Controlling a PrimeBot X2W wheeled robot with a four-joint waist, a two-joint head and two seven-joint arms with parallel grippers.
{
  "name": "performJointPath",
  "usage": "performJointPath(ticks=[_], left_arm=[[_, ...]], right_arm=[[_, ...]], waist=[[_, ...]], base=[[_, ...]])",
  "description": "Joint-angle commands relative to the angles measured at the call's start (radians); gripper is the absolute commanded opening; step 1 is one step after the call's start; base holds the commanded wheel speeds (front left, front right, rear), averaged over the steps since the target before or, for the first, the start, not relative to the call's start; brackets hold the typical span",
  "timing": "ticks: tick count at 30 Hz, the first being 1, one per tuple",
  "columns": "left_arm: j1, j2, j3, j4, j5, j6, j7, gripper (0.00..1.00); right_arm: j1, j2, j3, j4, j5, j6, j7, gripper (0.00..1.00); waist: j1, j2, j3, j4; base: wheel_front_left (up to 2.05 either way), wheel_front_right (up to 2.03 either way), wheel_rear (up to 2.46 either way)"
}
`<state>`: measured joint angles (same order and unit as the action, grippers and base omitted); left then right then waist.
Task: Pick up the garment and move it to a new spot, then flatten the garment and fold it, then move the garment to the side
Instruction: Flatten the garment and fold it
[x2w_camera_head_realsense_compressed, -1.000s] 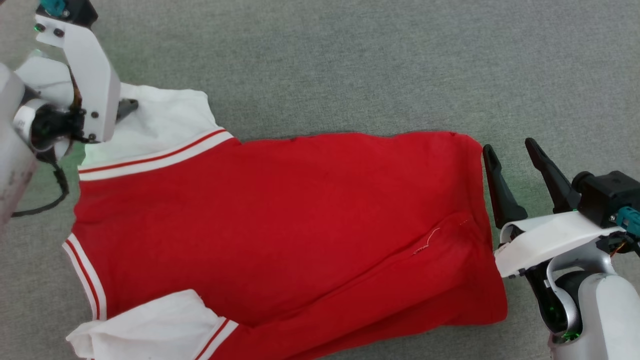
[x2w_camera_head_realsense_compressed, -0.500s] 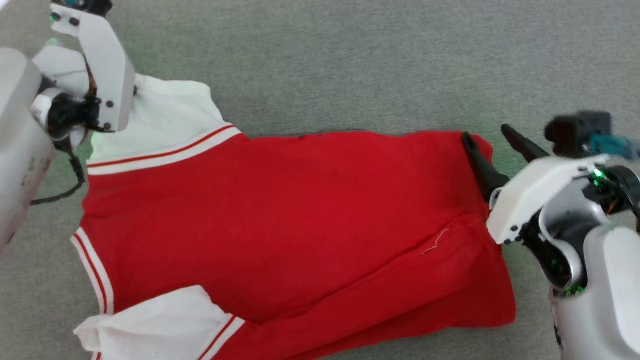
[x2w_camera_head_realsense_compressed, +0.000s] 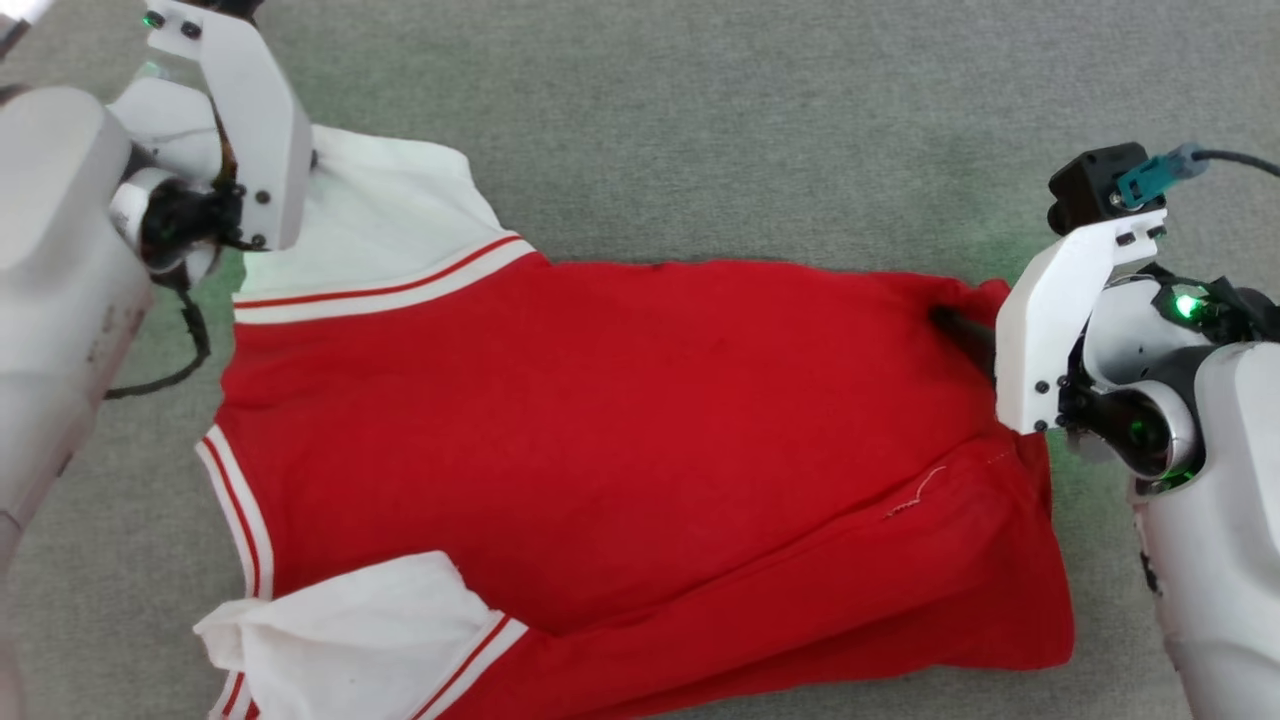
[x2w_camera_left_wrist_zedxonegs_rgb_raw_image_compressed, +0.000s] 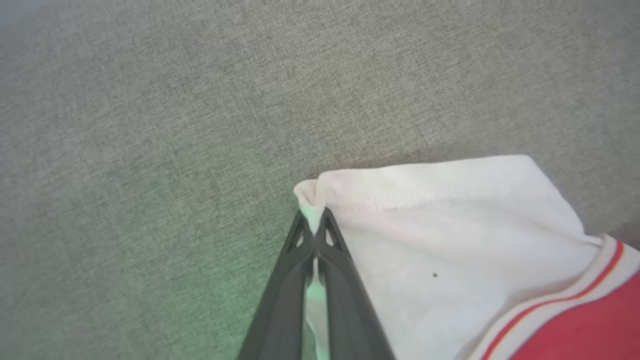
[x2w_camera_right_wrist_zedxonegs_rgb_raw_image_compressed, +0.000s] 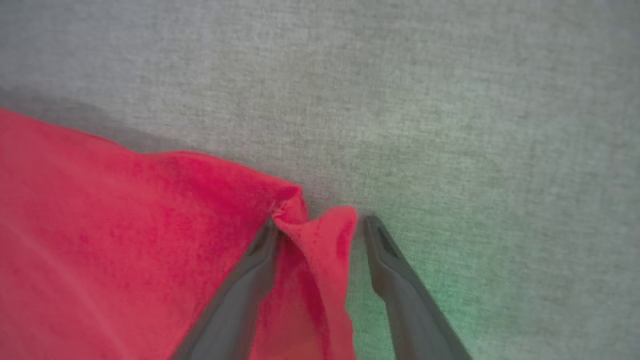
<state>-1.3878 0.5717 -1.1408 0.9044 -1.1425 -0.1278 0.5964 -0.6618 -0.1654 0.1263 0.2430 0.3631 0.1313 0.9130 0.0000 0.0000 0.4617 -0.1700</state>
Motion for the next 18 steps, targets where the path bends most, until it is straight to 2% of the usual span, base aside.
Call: performJointPath(ticks=[1, 9, 18], left_arm=[[0.008, -0.004, -0.005, -0.008, -0.006, -0.003, -0.015, 0.00], [0.017, 0.002, -0.018, -0.064, -0.039, -0.003, -0.070, 0.00], [0.045, 0.027, -0.063, -0.162, -0.074, -0.003, -0.004, 0.00]], right_arm=[[0.019, 0.003, 0.015, 0.035, 0.012, -0.001, 0.016, 0.00], [0.003, -0.047, 0.023, 0.015, 0.034, -0.001, -0.042, 0.00], [0.077, -0.144, 0.068, -0.064, 0.073, -0.001, -0.064, 0.00]], waist=[[0.0000, 0.0000, -0.008, 0.012], [0.0000, 0.0000, -0.068, 0.048], [0.0000, 0.0000, -0.168, 0.104]], base=[[0.00, 0.00, 0.00], [0.00, 0.00, 0.00], [0.00, 0.00, 0.00]])
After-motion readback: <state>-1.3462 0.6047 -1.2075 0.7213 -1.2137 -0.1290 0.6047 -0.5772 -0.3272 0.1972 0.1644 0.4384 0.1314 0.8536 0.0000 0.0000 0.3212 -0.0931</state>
